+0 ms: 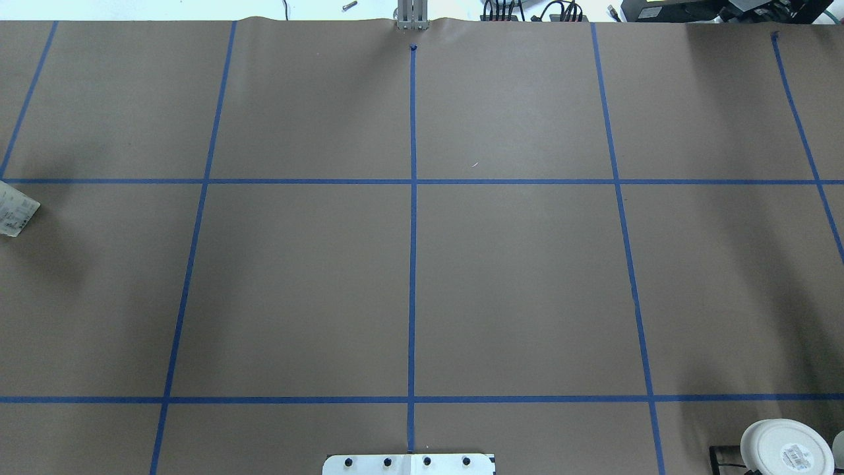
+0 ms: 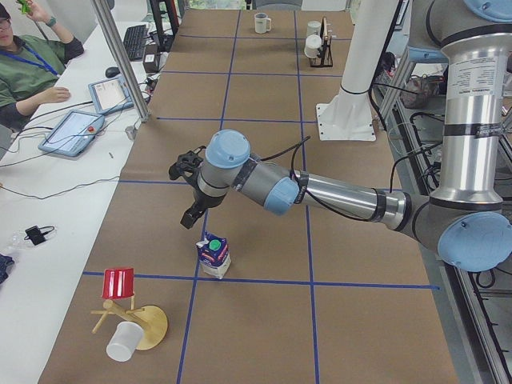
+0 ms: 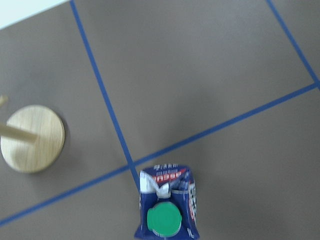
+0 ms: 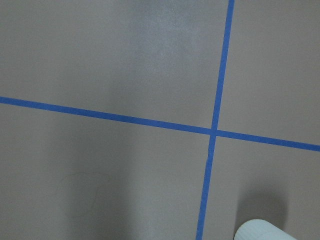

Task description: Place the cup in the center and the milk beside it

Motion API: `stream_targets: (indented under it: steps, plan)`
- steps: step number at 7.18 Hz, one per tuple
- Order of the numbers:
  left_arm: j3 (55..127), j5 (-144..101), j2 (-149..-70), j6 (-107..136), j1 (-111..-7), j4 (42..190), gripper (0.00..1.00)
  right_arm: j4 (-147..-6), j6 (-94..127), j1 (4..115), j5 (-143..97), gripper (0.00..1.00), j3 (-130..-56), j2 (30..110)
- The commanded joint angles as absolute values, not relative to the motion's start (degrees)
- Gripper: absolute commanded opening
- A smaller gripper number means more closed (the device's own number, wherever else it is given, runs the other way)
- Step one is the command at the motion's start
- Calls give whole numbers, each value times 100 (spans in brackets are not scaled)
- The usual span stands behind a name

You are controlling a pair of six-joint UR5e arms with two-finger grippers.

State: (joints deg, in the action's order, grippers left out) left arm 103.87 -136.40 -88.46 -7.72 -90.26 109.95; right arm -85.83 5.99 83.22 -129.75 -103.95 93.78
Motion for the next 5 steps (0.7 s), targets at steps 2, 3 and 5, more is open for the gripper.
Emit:
stream_targets:
  steps: [2, 3, 5]
  plan:
    - [10380, -13649, -8877, -773, -9026, 11109, 99, -7208, 650, 8323, -12886, 100, -9670, 10142]
    - [10389, -13649, -8877, -773, -9026, 11109, 99, -7207, 598, 8323, -12589, 98, -9537, 10134]
    - [10432, -13649, -8877, -765, -9026, 11118, 99, -7216, 589, 8288, -12516, 79, -9300, 10116]
